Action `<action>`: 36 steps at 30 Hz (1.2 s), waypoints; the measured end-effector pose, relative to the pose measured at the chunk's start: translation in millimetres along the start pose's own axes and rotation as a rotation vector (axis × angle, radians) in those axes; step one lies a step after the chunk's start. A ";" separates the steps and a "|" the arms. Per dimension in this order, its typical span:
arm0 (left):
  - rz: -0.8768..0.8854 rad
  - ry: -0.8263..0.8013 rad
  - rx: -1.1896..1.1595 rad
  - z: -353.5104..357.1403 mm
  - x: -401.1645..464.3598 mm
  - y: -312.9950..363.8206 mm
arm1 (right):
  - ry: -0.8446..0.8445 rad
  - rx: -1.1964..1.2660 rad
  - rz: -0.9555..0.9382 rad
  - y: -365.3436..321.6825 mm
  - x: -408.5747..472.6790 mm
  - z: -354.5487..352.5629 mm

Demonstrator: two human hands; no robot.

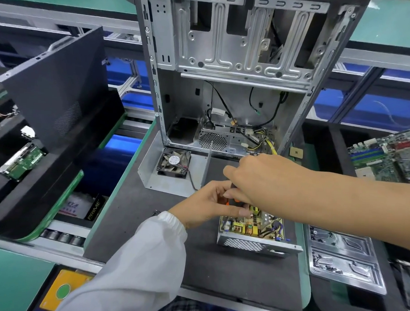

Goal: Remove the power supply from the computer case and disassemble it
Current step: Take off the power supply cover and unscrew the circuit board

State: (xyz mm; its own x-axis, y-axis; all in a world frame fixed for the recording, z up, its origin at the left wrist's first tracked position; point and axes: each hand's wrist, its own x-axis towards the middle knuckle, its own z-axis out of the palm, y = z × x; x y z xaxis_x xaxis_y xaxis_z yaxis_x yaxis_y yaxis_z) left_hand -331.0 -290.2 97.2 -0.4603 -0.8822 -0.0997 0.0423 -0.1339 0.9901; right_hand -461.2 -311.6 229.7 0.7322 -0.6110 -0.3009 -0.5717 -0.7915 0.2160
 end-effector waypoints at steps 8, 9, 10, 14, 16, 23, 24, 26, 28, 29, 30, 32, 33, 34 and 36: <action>0.021 0.001 -0.040 -0.8 0.9 -3.0 | -0.002 -0.019 0.002 0.1 -0.4 -2.9; 0.025 0.000 -0.041 -1.0 0.8 -2.7 | -0.005 -0.019 0.003 0.1 -0.1 -3.0; 0.024 0.001 -0.042 -1.0 0.6 -2.2 | -0.009 -0.015 0.002 0.0 0.2 -3.2; 0.018 -0.009 -0.049 -1.5 -0.1 -4.3 | -0.032 -0.009 -0.008 -0.2 1.2 -1.6; 0.020 -0.008 -0.049 -1.6 -0.6 -3.8 | -0.025 -0.010 -0.010 0.5 1.6 -0.9; 0.026 -0.011 -0.074 0.4 -3.9 3.3 | 0.004 0.019 -0.090 0.6 -0.3 0.9; 0.016 -0.007 -0.090 -0.5 -5.2 5.6 | -0.003 0.034 -0.116 1.4 -0.3 0.9; 0.022 0.012 -0.093 -3.4 -4.7 4.4 | -0.037 0.051 -0.163 4.2 0.6 -1.0; 0.009 -0.004 -0.065 -3.8 -3.0 1.4 | -0.084 0.089 -0.172 8.9 0.2 -3.2; 0.003 -0.014 -0.032 -3.3 -2.6 0.7 | -0.080 0.139 -0.137 11.5 -0.7 -4.9; 0.005 -0.025 -0.003 -2.5 -2.5 0.2 | -0.058 0.176 -0.075 12.6 -2.4 -6.8; 0.007 -0.034 0.025 -1.5 -3.7 2.5 | 0.013 0.081 0.020 8.3 -5.5 -7.8; 0.018 -0.028 0.036 -1.4 -4.2 4.2 | 0.041 -0.021 0.030 4.1 -6.0 -6.5; 0.033 -0.021 0.048 -1.3 -3.9 5.2 | 0.053 -0.097 0.020 -0.2 -6.2 -4.1; 0.042 -0.034 0.045 -0.4 -3.3 4.5 | 0.007 -0.104 -0.006 -1.4 -7.6 -1.7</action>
State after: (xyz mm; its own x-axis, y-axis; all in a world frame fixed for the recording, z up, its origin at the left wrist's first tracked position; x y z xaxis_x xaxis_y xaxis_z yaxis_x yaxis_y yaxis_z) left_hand -328.9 -288.0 102.0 -0.4889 -0.8706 -0.0552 0.0227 -0.0759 0.9969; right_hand -465.4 -305.8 233.3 0.7382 -0.6062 -0.2960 -0.5260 -0.7919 0.3101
